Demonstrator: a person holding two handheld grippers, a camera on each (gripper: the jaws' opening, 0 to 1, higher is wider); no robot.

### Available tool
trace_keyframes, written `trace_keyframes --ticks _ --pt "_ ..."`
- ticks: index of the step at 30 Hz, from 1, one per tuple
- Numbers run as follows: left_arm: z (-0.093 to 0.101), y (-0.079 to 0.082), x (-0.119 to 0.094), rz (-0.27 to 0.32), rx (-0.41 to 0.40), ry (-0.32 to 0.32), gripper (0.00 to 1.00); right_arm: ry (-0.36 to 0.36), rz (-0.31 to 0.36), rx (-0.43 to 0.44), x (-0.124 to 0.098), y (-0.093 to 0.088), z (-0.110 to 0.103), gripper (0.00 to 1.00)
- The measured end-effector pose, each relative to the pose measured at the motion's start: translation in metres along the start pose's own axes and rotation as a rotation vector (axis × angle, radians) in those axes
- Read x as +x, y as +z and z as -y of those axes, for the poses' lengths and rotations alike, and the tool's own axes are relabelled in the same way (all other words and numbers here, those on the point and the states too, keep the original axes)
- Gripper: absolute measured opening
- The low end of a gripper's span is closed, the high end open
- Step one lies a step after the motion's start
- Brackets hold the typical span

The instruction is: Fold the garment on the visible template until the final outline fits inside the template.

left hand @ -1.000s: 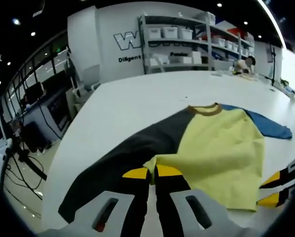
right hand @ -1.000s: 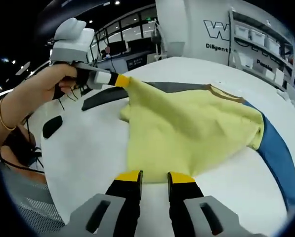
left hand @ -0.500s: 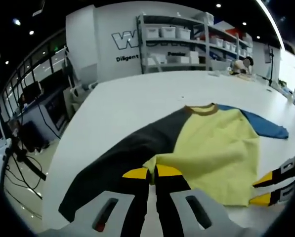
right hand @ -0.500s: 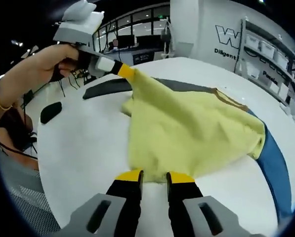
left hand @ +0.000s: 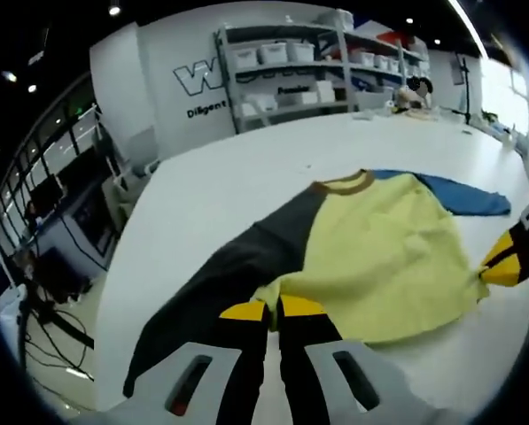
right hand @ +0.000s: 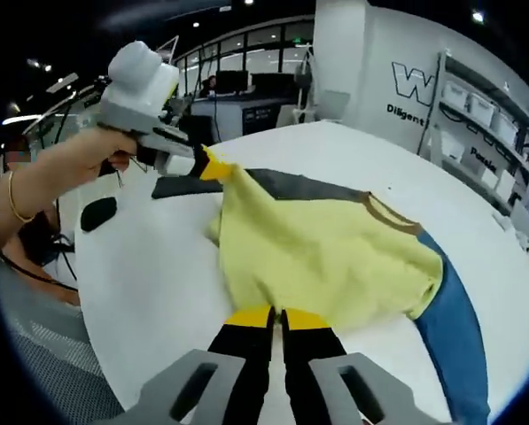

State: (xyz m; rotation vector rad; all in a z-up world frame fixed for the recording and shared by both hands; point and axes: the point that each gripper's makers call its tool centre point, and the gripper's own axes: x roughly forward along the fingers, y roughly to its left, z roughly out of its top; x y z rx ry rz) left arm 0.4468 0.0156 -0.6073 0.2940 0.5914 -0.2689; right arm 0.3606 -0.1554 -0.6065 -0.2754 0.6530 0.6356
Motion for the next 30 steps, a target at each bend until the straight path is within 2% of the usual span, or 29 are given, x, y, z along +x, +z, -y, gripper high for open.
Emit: trace_keyframes --ticks 4,8,15,20,23,25,30 --pt "0.007 -0.002 -0.001 -0.012 0.067 -0.022 0.03 -0.003 0.036 -0.003 0.002 0.022 0.007 0.00" --pt "0.015 -0.005 -0.003 -0.020 0.105 -0.049 0.03 -0.006 0.049 -0.007 0.012 0.036 0.015 0.00" --pt "0.027 -0.010 -0.003 -0.035 0.092 -0.079 0.03 0.000 0.072 -0.015 0.036 0.062 0.031 0.00" --pt "0.032 -0.012 -0.002 -0.040 0.051 -0.085 0.03 0.032 0.089 -0.020 0.059 0.079 0.033 0.00" --pt "0.036 -0.017 -0.001 -0.052 0.039 -0.100 0.03 0.056 0.074 0.010 0.074 0.082 0.033 0.00" --pt "0.035 -0.018 -0.002 -0.058 0.039 -0.092 0.03 0.056 0.063 0.001 0.084 0.081 0.033 0.00" --pt "0.033 -0.020 -0.002 -0.061 -0.004 -0.092 0.03 0.064 0.028 0.006 0.109 0.073 0.034 0.00"
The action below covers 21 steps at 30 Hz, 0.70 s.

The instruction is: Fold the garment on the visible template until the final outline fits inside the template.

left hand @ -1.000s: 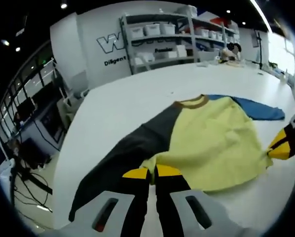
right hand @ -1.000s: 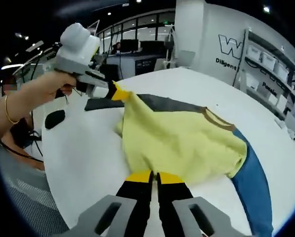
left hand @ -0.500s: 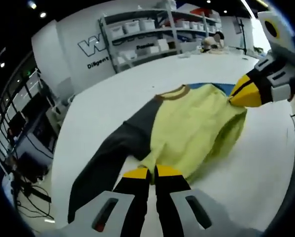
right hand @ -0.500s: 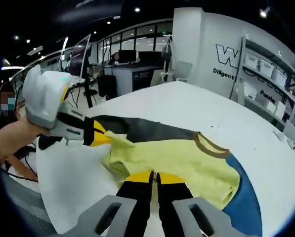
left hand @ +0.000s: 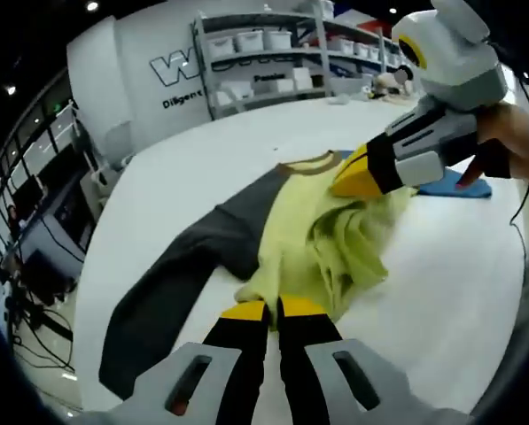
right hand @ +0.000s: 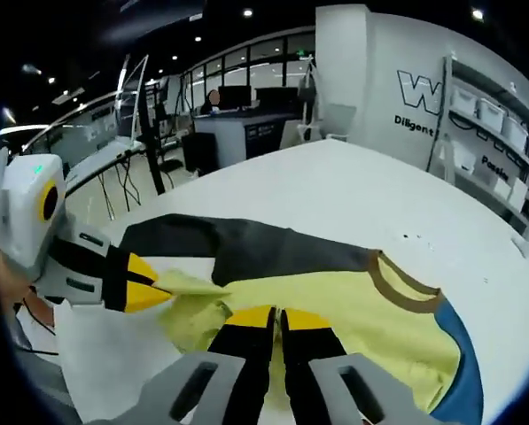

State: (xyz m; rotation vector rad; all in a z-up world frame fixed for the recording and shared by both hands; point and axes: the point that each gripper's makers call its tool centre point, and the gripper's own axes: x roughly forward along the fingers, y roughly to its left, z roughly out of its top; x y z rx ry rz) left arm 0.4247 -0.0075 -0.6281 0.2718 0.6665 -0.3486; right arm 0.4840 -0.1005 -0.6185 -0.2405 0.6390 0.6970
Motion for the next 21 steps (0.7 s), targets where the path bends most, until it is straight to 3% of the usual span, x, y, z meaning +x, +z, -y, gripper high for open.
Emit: trace_keyframes --ticks 7,16,21 --pt "0.000 -0.011 0.004 -0.028 0.010 0.001 0.03 0.006 -0.043 0.067 0.020 -0.018 0.001 0.00" --pt "0.003 -0.015 0.007 -0.031 -0.027 -0.017 0.03 0.019 -0.103 0.154 0.028 -0.045 0.003 0.00" --pt "0.011 -0.011 0.008 -0.006 -0.009 -0.050 0.03 0.040 -0.089 0.199 0.027 -0.043 0.003 0.00"
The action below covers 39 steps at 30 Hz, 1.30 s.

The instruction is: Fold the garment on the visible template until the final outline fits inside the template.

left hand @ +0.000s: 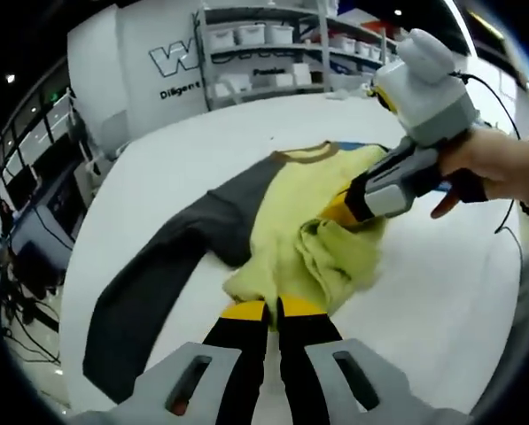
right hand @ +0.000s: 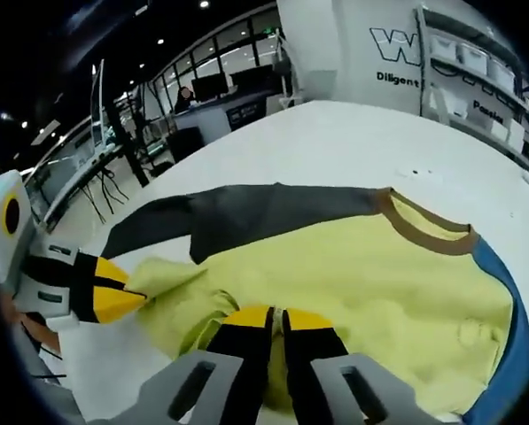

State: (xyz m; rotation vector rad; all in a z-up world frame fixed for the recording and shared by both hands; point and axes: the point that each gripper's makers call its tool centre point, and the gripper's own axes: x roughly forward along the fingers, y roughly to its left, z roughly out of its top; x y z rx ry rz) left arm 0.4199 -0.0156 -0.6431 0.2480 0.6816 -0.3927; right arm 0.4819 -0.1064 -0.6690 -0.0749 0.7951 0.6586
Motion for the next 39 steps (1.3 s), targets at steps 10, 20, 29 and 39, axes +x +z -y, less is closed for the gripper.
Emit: trace_keyframes --ticks 10,20,29,39 --pt "0.004 0.000 0.000 -0.002 0.021 0.003 0.04 0.060 0.104 0.114 -0.027 0.026 -0.008 0.30" --pt "0.000 0.000 -0.002 0.010 -0.003 0.007 0.04 0.141 0.090 0.016 -0.057 0.005 -0.041 0.36" --pt "0.002 0.002 -0.002 0.027 -0.030 -0.008 0.04 0.165 0.057 -0.007 -0.053 -0.022 -0.054 0.33" --pt "0.007 0.000 -0.001 0.018 -0.013 -0.015 0.04 0.157 0.060 -0.011 -0.043 -0.031 -0.061 0.16"
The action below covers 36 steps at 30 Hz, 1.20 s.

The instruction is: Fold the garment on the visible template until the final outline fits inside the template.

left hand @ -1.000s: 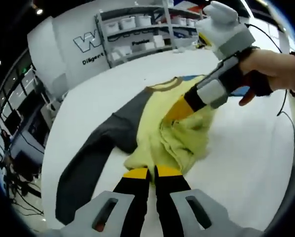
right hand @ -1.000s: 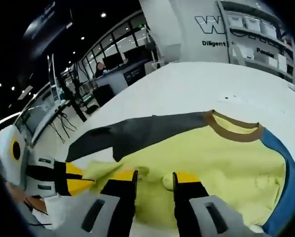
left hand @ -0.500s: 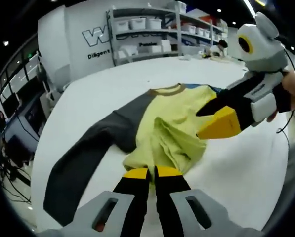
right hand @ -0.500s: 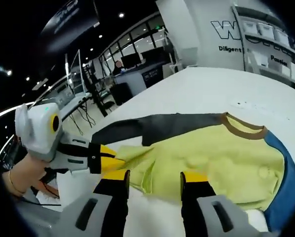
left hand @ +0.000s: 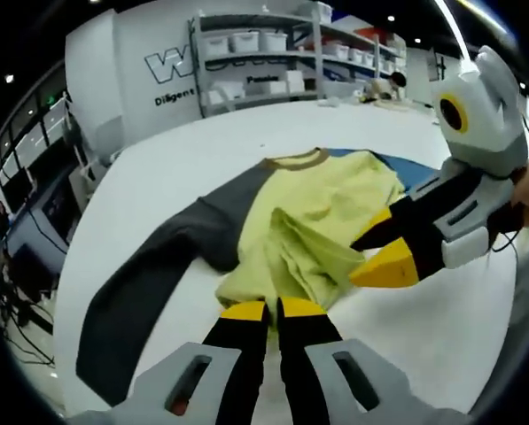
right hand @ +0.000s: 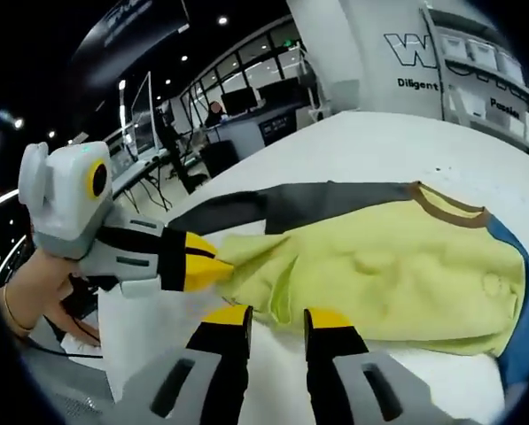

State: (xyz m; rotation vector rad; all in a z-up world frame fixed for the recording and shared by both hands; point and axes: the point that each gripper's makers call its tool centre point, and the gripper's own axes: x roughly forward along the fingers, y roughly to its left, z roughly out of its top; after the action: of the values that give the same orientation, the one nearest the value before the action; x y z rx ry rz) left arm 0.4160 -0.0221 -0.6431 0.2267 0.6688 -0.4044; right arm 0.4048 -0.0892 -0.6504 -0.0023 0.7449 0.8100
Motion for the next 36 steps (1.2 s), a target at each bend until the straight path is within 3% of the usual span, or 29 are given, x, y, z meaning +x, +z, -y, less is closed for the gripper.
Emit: trace_keyframes --ticks 3,5,11,12,13,14,15,17,22,26,30,36 --pt "0.002 0.000 0.001 -0.002 0.000 -0.004 0.04 0.002 0.004 -0.004 0.004 -0.004 0.001 0.10" --pt "0.003 0.000 0.001 -0.006 0.003 -0.009 0.04 0.001 0.005 -0.002 0.006 -0.006 0.002 0.00" --pt "0.002 0.001 -0.002 -0.017 -0.007 -0.007 0.04 0.021 0.011 -0.010 -0.002 -0.009 0.002 0.00" --pt "0.001 0.001 -0.004 -0.028 -0.024 -0.006 0.04 0.058 0.001 0.018 -0.005 -0.010 -0.003 0.00" --pt "0.002 -0.003 -0.007 -0.066 -0.093 -0.008 0.04 0.064 -0.002 0.024 -0.008 -0.010 -0.002 0.00" --pt "0.001 -0.003 -0.008 -0.070 -0.118 -0.008 0.04 0.051 -0.004 -0.015 -0.014 -0.010 0.002 0.00" --pt "0.001 0.001 -0.010 -0.053 -0.168 -0.020 0.03 0.043 -0.011 -0.063 -0.018 -0.010 0.006 0.00" --pt "0.003 0.008 -0.013 -0.024 -0.187 -0.052 0.03 0.031 -0.013 -0.109 -0.031 -0.012 0.011 0.00" --pt "0.000 0.002 -0.026 -0.056 -0.116 -0.026 0.03 0.020 -0.014 -0.130 -0.062 -0.014 0.026 0.00" --pt "0.006 0.003 -0.033 -0.057 -0.117 -0.048 0.03 0.004 -0.001 -0.175 -0.087 -0.011 0.036 0.00" --pt "0.006 0.002 -0.041 -0.079 -0.054 -0.032 0.04 -0.043 0.010 -0.236 -0.110 -0.008 0.048 0.00" --pt "0.007 0.009 -0.057 -0.074 -0.038 -0.045 0.04 -0.095 0.038 -0.256 -0.141 -0.002 0.060 0.00"
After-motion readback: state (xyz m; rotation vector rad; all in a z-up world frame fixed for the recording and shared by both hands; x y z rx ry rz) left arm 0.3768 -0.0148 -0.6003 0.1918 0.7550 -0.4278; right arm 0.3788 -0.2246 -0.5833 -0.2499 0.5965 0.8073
